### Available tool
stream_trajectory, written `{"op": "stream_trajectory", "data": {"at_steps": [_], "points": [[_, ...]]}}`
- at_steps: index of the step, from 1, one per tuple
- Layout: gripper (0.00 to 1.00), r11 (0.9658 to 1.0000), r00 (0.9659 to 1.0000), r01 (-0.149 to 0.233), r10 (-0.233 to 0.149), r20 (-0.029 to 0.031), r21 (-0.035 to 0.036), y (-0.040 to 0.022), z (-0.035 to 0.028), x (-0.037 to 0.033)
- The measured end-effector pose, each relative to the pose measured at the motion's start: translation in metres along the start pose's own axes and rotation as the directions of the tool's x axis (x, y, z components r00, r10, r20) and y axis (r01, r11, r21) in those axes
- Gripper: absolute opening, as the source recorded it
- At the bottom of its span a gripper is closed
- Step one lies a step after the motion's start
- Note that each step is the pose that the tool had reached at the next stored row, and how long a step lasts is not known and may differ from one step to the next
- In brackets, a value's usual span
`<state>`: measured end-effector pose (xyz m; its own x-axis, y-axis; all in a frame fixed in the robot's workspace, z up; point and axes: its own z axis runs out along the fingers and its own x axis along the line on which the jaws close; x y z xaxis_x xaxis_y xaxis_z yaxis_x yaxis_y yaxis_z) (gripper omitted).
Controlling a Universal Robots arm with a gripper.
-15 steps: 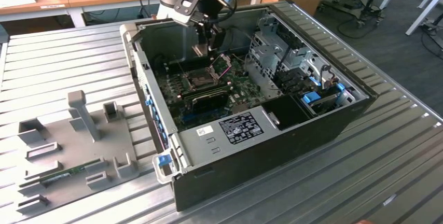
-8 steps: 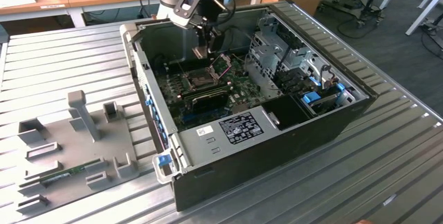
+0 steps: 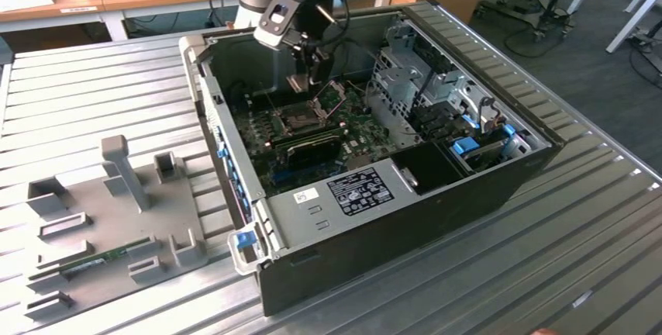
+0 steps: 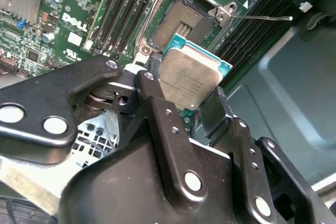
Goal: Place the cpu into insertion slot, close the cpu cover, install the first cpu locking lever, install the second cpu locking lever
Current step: 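Place the cpu into insertion slot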
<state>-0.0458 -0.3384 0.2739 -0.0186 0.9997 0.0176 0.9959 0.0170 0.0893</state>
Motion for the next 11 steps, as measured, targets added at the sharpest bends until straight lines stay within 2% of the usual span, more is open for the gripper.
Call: {"op": "stream_trajectory", "data": {"at_steps": [6,11], "points": [[0.54,1.0,1.0,0.0,0.0,0.0,0.0002,-0.001,0.01,0.0006],[0.54,1.0,1.0,0.0,0.0,0.0003,0.0004,-0.0011,0.0114,0.0006]]}}
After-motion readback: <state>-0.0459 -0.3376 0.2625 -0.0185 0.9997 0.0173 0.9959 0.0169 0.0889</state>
